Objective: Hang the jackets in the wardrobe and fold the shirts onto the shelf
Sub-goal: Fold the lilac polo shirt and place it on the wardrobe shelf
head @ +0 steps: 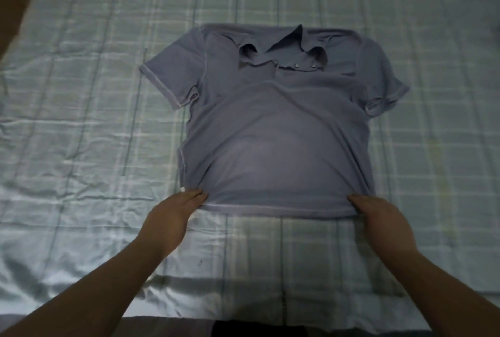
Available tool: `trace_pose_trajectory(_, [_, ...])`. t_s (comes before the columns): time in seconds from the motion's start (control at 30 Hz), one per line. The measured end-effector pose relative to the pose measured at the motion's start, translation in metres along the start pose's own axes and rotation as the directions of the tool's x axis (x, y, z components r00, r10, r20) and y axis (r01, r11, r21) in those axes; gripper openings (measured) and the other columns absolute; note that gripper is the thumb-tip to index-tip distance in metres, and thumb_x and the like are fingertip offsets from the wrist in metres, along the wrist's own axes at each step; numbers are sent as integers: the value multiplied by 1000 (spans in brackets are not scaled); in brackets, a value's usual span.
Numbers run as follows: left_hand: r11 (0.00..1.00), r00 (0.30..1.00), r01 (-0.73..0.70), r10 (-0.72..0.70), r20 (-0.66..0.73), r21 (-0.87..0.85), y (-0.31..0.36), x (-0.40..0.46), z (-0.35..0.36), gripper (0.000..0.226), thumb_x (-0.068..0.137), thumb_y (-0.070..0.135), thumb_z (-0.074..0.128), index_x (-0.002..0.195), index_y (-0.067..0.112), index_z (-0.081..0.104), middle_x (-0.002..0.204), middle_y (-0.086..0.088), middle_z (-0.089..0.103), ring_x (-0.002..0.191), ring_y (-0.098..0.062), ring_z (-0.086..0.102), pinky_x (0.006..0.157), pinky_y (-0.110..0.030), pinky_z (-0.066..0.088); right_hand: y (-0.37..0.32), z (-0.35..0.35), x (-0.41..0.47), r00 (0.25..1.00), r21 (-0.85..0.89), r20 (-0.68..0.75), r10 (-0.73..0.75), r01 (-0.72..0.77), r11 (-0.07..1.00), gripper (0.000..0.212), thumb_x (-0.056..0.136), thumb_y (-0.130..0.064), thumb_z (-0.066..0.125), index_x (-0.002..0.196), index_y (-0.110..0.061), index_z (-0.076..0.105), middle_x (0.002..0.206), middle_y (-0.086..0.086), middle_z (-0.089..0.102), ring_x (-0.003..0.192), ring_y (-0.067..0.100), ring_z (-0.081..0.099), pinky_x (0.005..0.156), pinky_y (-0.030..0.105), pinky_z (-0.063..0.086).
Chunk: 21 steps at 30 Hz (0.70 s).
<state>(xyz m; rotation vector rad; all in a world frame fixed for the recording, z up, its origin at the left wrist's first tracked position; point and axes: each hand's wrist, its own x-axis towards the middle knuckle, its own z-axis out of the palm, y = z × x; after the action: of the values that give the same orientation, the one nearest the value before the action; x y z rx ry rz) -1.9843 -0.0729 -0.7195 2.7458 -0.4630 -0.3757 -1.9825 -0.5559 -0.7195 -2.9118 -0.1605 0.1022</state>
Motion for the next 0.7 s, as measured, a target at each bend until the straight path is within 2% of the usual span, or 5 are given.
trace_pose_trajectory(0.13, [997, 997, -77, 76, -25, -18, 8, -24, -14, 68, 77, -5, 30, 138, 15, 53, 136, -7, 58, 123, -21, 54, 114, -23, 25, 3, -23, -20, 1000, -117, -9, -14, 13, 993, 56, 67, -1, 51, 117, -17, 71, 117, 6, 71, 102, 24, 70, 97, 46, 41])
trace_pose_trajectory(0.23, [994, 994, -105, 104, 34, 40, 11, -39, -16, 89, 56, -25, 56, 136, 13, 56, 135, -10, 60, 125, -21, 52, 116, -25, 18, 5, -24, -49, 999, -147, 16, -39, 41, 988, 57, 69, 1, 52, 120, -17, 70, 120, 5, 70, 106, 23, 69, 105, 47, 36])
trace_pose_trajectory(0.4, [972, 951, -144, 85, 296, 184, 6, -55, 2, 114, 26, -4, 81, 135, 15, 54, 130, -10, 63, 119, -25, 62, 114, -41, 18, 7, 0, -91, 993, -122, 98, -62, 74, 990, 71, 64, -7, 31, 124, -11, 67, 125, 11, 67, 111, 27, 64, 112, 26, 22])
trace_pose_trajectory(0.6, [994, 962, -77, 55, 269, 72, 8, -83, 19, 122, 36, -14, 82, 146, 18, 40, 144, -10, 50, 129, -29, 53, 111, -32, 35, -6, -4, -112, 983, -100, 183, -15, 34, 994, 72, 61, -3, 40, 128, -12, 65, 131, 9, 64, 112, 26, 66, 92, 30, 51])
trace_pose_trajectory(0.7, [998, 964, -56, 44, 262, 39, 9, -84, 17, 123, 38, -18, 74, 149, 21, 35, 145, -9, 50, 129, -29, 53, 101, -44, 47, -2, -9, -118, 965, -51, 262, 7, 7, 999, 88, 50, 13, 63, 133, -16, 62, 135, 6, 62, 116, 26, 64, 87, 37, 55])
